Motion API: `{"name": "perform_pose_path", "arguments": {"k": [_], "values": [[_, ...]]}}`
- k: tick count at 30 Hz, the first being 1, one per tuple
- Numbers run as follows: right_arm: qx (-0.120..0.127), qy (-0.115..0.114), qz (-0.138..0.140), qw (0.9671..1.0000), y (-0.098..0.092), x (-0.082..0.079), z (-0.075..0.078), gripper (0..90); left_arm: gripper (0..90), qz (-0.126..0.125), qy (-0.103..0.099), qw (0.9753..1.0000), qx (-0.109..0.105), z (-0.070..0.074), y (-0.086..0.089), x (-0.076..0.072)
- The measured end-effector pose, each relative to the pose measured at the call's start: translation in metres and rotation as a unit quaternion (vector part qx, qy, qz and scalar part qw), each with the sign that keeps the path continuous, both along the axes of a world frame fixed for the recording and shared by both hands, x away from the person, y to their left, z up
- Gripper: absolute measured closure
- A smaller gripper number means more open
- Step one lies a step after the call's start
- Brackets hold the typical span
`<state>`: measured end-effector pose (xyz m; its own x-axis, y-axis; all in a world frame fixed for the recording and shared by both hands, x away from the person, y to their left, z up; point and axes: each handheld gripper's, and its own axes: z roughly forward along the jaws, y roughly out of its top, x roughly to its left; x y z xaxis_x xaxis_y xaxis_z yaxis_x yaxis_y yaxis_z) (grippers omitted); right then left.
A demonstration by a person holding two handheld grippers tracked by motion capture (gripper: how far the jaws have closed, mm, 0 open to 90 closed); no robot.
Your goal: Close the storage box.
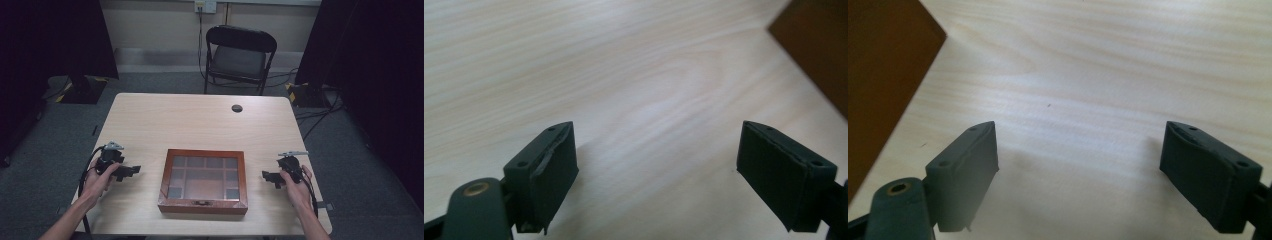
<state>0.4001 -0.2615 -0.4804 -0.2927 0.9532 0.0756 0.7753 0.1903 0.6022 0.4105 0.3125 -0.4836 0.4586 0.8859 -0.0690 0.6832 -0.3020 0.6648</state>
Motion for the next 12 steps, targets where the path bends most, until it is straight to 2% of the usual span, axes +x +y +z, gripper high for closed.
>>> {"name": "perform_pose_path", "arguments": {"k": [2,3,4,5,6,7,8,12], "values": [[-0.003,-0.010,-0.017,0.9998,0.001,-0.001,-0.004,13.7,16.0,0.017,-0.016,0.9997,0.008,-0.006,0.001,0.001],[-0.011,-0.026,-0.016,0.9995,0.001,-0.001,-0.007,13.7,16.0,0.020,-0.017,0.9996,0.007,-0.010,0.001,0.001],[-0.027,-0.040,-0.017,0.9987,0.003,-0.002,-0.009,12.6,14.2,0.024,-0.032,0.9990,0.020,-0.013,0.000,0.001],[-0.032,-0.055,-0.018,0.9978,0.004,-0.003,-0.013,6.1,12.6,0.023,-0.034,0.9990,0.021,-0.014,-0.001,0.001],[-0.026,-0.067,-0.018,0.9972,0.005,-0.004,-0.017,1.2,11.4,0.029,-0.035,0.9988,0.017,-0.015,-0.003,0.001],[-0.023,-0.083,-0.020,0.9961,0.006,-0.004,-0.021,0.0,9.4,0.031,-0.042,0.9985,0.017,-0.017,-0.005,0.001],[-0.023,-0.081,-0.020,0.9962,0.006,-0.005,-0.021,0.0,7.0,0.031,-0.050,0.9982,0.011,-0.019,-0.006,0.001],[-0.023,-0.081,-0.027,0.9961,0.008,-0.006,-0.021,0.0,3.3,0.037,-0.049,0.9981,0.010,-0.020,-0.007,0.001]]}}
